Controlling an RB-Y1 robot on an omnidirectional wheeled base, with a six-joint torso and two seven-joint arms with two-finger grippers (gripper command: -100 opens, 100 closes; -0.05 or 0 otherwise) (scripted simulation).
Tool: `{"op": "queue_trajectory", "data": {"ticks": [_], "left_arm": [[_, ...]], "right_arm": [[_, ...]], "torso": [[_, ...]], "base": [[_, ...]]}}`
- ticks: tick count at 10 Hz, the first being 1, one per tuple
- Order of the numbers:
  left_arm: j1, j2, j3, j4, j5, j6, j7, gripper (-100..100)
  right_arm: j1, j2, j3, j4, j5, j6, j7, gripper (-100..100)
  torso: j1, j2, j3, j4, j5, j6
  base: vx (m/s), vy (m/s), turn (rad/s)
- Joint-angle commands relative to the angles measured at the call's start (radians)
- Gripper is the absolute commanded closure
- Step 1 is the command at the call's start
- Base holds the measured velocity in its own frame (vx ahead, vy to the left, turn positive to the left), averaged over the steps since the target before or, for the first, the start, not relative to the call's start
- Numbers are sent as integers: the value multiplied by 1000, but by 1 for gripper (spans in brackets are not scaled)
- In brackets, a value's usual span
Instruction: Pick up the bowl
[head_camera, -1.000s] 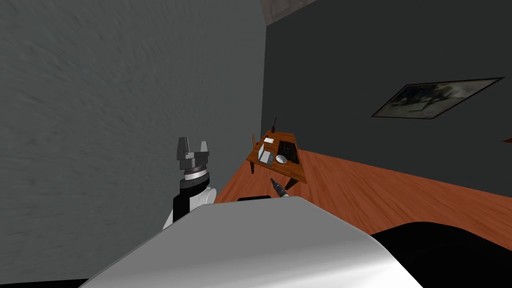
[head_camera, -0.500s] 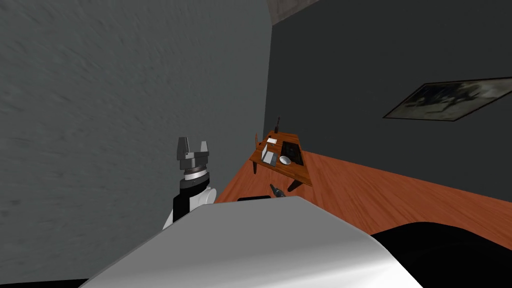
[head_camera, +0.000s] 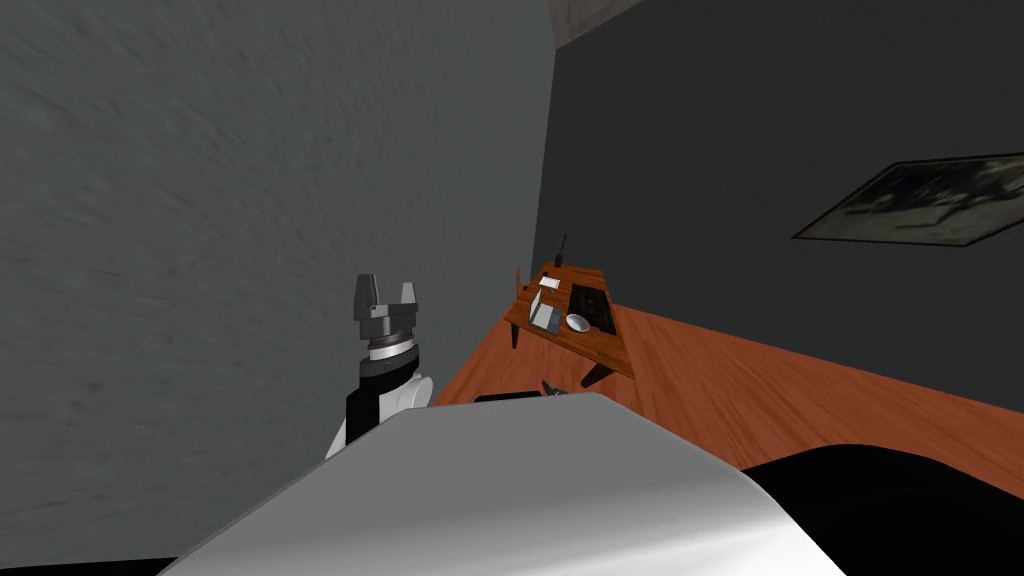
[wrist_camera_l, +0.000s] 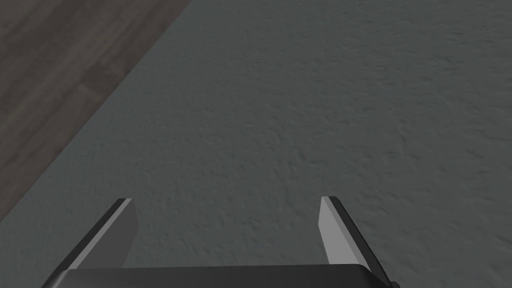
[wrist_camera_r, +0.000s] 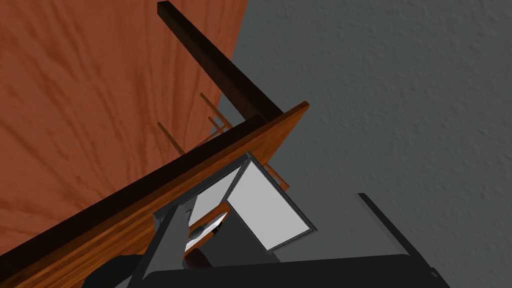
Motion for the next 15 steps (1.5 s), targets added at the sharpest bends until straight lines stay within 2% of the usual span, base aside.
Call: {"op": "queue_trajectory", "data": {"ticks": [1, 4, 5, 8, 9, 10, 11, 12, 13, 15], "left_arm": [[0, 0, 0, 0, 0, 0, 0, 0], [0, 0, 0, 0, 0, 0, 0, 0], [0, 0, 0, 0, 0, 0, 0, 0], [0, 0, 0, 0, 0, 0, 0, 0], [0, 0, 0, 0, 0, 0, 0, 0], [0, 0, 0, 0, 0, 0, 0, 0], [0, 0, 0, 0, 0, 0, 0, 0], [0, 0, 0, 0, 0, 0, 0, 0], [0, 0, 0, 0, 0, 0, 0, 0], [0, 0, 0, 0, 0, 0, 0, 0]], "right_arm": [[-12, -31, 27, 50, 23, 3, 20, -100], [-12, -31, 27, 76, 23, 3, 20, -100], [-24, -58, 53, 115, 48, 8, 42, -100], [-24, -58, 53, 140, 48, 8, 42, -100], [-37, -87, 78, 183, 74, 14, 63, -100], [-37, -87, 78, 203, 74, 14, 63, -100], [-51, -118, 101, 245, 100, 20, 82, -100], [-51, -118, 101, 257, 100, 20, 82, -100], [-66, -151, 123, 295, 127, 26, 101, -100], [-66, -151, 123, 323, 127, 26, 101, -100]], "torso": [[0, 0, 0, 0, 0, 0], [-1, 0, 0, 0, 0, 0], [-2, 1, 0, 0, -1, 0], [-1, 0, 0, 0, 0, 0], [-2, 1, 0, 0, 0, 0], [-1, 0, 0, 0, 0, -1], [0, -1, -1, 0, 0, 0], [1, -2, -1, 0, 0, 0], [0, -2, -1, 0, 0, 0], [-1, -3, -2, -1, 0, 0]], "base": [[29, 68, 161], [20, 32, 26], [27, 47, 188], [21, 31, 22], [27, 38, 191], [40, 41, 104], [62, 65, 159], [59, 46, 88], [74, 38, 222], [40, 13, 21]]}}
